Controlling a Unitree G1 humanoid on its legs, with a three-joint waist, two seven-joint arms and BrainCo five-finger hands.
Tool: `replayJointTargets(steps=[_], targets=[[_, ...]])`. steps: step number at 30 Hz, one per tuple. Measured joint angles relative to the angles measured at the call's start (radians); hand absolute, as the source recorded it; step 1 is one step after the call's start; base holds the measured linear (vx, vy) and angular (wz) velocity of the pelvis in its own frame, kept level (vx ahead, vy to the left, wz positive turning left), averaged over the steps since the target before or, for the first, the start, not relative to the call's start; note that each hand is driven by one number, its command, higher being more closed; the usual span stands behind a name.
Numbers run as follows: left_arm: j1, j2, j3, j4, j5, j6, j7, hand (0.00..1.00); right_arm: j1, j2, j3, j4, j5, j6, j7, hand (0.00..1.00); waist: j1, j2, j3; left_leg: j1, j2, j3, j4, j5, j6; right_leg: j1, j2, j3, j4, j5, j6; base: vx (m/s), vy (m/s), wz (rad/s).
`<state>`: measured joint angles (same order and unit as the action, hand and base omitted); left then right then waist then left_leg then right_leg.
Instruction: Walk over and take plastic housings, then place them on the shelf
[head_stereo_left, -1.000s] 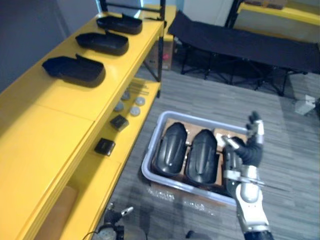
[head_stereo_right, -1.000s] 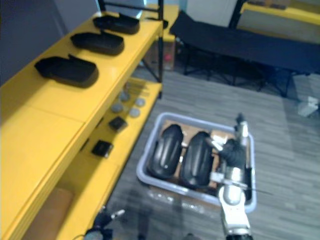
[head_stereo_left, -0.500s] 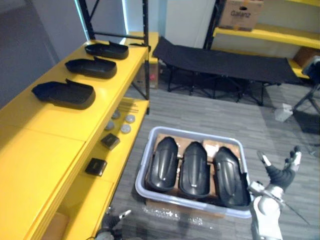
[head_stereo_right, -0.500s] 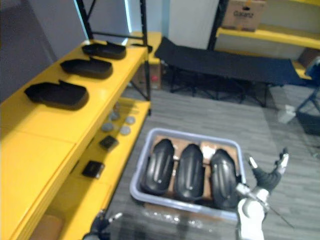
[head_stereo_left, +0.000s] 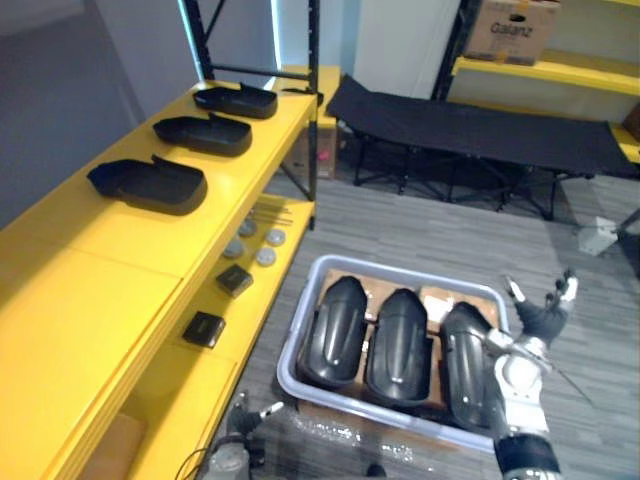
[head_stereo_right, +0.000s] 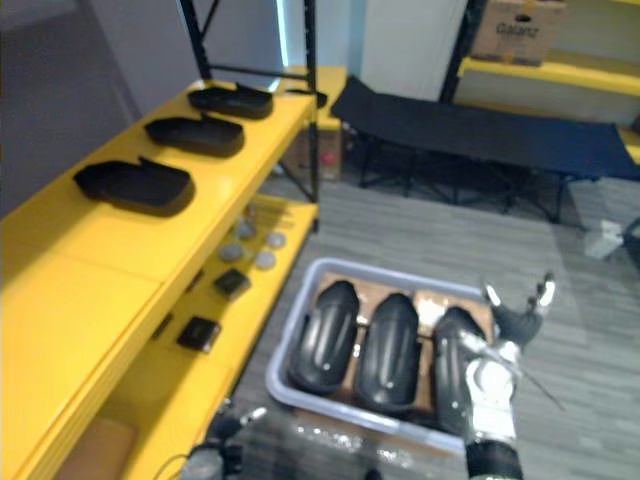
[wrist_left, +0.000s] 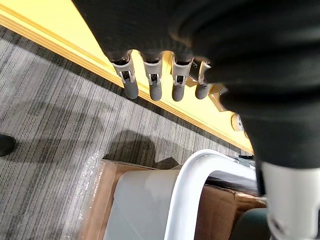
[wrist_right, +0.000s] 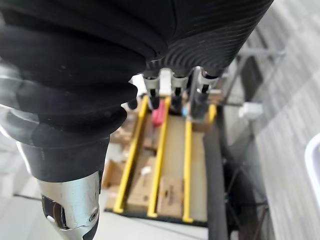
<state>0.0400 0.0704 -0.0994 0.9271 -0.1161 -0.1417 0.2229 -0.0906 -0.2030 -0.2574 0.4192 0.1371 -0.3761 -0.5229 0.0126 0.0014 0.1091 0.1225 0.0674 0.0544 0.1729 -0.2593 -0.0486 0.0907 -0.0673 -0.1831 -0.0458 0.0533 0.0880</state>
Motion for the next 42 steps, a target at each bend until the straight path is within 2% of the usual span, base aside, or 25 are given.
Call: replayJointTargets(steps=[6, 12, 17, 20, 25, 28, 38, 42], targets=[[0.001, 0.005, 0.001, 0.000, -0.002, -0.001, 0.017, 0.00, -0.001, 0.005, 0.001, 0.017, 0.016, -0.001, 0.021, 0.00, 0.001, -0.012, 0.001, 0.016, -0.030, -0.011, -0.028, 0.027, 0.012, 0.019, -0.021, -0.008, -0.031, 0.028, 0.008, -0.03, 0.021, 0.06], [0.002, 0.033, 0.009, 0.001, -0.002, 0.005, 0.016, 0.00, -0.002, 0.028, 0.004, 0.030, 0.014, 0.002, 0.013, 0.00, 0.000, -0.033, 0.007, 0.032, -0.033, -0.009, -0.041, 0.037, 0.011, 0.033, -0.029, -0.008, -0.031, 0.031, 0.007, -0.02, 0.021, 0.00], [0.001, 0.039, 0.011, 0.001, -0.001, 0.022, 0.015, 0.00, -0.004, 0.029, 0.003, 0.065, 0.015, 0.051, -0.062, 0.00, -0.003, -0.046, 0.006, 0.036, -0.042, -0.010, -0.079, 0.060, 0.012, 0.021, -0.037, -0.009, -0.032, 0.038, 0.010, -0.01, 0.009, 0.00], [0.001, 0.039, 0.018, 0.002, -0.001, 0.046, 0.015, 0.00, -0.006, 0.032, -0.007, 0.128, 0.033, 0.100, -0.131, 0.00, -0.003, -0.047, 0.006, 0.036, -0.046, 0.002, -0.085, 0.063, 0.015, 0.015, -0.041, -0.005, -0.032, 0.041, 0.013, -0.01, 0.031, -0.05], [0.002, 0.042, 0.051, 0.014, -0.001, 0.067, 0.011, 0.00, -0.015, 0.034, -0.129, 0.290, 0.107, 0.184, -0.226, 0.00, -0.004, -0.057, 0.013, 0.039, -0.057, 0.003, -0.096, 0.068, 0.019, 0.013, -0.052, -0.005, -0.033, 0.044, 0.018, 0.00, 0.021, 0.01], [0.001, 0.046, 0.059, 0.040, 0.000, 0.088, 0.009, 0.00, -0.015, 0.034, -0.135, 0.340, 0.128, 0.212, -0.263, 0.00, -0.012, -0.064, 0.016, 0.039, -0.063, 0.003, -0.096, 0.068, 0.020, 0.012, -0.056, -0.004, -0.033, 0.046, 0.021, 0.00, 0.000, 0.00], [0.003, 0.049, 0.099, 0.047, 0.010, 0.091, -0.008, 0.00, -0.029, 0.034, -0.145, 0.397, 0.174, 0.295, -0.329, 0.00, -0.013, -0.062, 0.018, 0.034, -0.066, 0.008, -0.110, 0.072, 0.025, -0.003, -0.056, 0.001, -0.033, 0.047, 0.022, 0.00, -0.001, -0.02], [0.003, 0.049, 0.100, 0.047, 0.018, 0.090, -0.008, 0.00, -0.030, 0.037, -0.151, 0.400, 0.165, 0.291, -0.316, 0.00, -0.013, -0.062, 0.018, 0.034, -0.069, 0.007, -0.111, 0.072, 0.026, -0.003, -0.057, -0.002, -0.033, 0.047, 0.023, 0.00, 0.000, 0.00]])
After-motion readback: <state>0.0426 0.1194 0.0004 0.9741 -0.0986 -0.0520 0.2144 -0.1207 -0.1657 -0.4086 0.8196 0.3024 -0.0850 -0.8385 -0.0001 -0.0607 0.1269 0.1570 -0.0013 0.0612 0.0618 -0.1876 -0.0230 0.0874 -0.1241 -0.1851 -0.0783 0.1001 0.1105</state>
